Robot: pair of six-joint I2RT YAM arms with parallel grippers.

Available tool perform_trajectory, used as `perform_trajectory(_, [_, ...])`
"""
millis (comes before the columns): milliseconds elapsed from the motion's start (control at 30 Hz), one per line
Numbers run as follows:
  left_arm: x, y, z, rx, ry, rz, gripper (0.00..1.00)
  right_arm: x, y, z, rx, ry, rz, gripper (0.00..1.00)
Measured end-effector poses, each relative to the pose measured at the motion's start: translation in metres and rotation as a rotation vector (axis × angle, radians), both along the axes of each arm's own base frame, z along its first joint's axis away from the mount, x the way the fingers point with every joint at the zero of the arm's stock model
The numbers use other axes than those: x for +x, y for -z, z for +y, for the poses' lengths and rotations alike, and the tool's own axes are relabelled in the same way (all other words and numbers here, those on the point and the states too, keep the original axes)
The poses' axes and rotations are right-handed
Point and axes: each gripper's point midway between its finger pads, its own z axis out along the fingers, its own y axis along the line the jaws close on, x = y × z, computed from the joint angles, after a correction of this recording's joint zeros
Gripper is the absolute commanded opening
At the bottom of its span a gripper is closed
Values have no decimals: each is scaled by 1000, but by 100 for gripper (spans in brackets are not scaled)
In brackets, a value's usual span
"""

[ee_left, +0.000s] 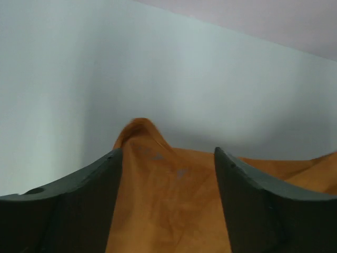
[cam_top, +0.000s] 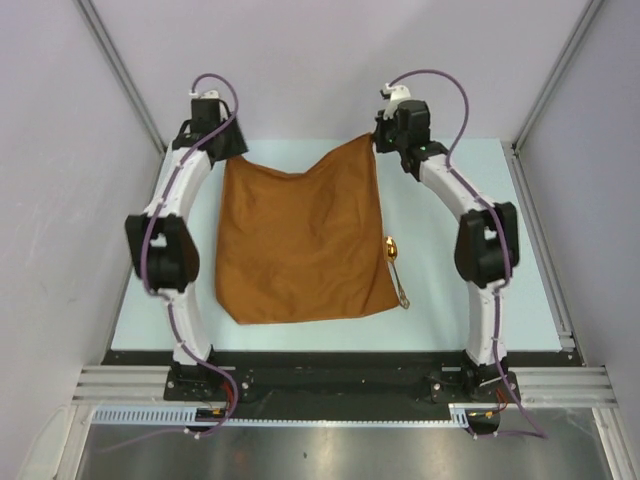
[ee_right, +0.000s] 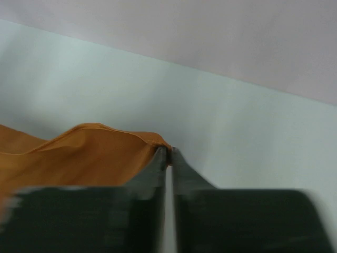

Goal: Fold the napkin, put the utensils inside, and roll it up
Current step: Flatten out the napkin at the center of the board.

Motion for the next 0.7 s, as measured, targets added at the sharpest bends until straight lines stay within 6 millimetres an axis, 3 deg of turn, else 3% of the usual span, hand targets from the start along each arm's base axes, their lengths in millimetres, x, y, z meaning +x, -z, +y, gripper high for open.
perform_trajectory(67, [30, 22, -4, -20, 16, 30, 91, 21, 30, 3, 23, -4, 51, 81])
perform_trajectory(133, [45, 35, -7, -23, 23, 48, 100, 38, 55, 3, 42, -10, 97, 86])
perform_trajectory(200, [43, 38, -4, -9, 8, 68, 100, 43, 66, 2, 54, -14, 125, 88])
perform_trajectory(300, [30, 17, 3, 19, -33, 31, 100, 34, 67, -2, 61, -18, 147, 88])
perform_trajectory(433, [-22, -8, 5, 14, -57, -17, 100, -13, 59, -1, 77, -30, 191, 88])
perform_trajectory(533, [-56, -12, -2, -19, -54, -53, 100, -53, 45, 0, 102, -37, 207, 87])
perform_trajectory(600, [-75, -2, -13, -44, -35, -52, 100, -84, 36, 1, 120, -42, 215, 86])
perform_trajectory(700, [-97, 31, -37, -67, 15, 0, 100, -124, 33, 1, 132, -46, 239, 84])
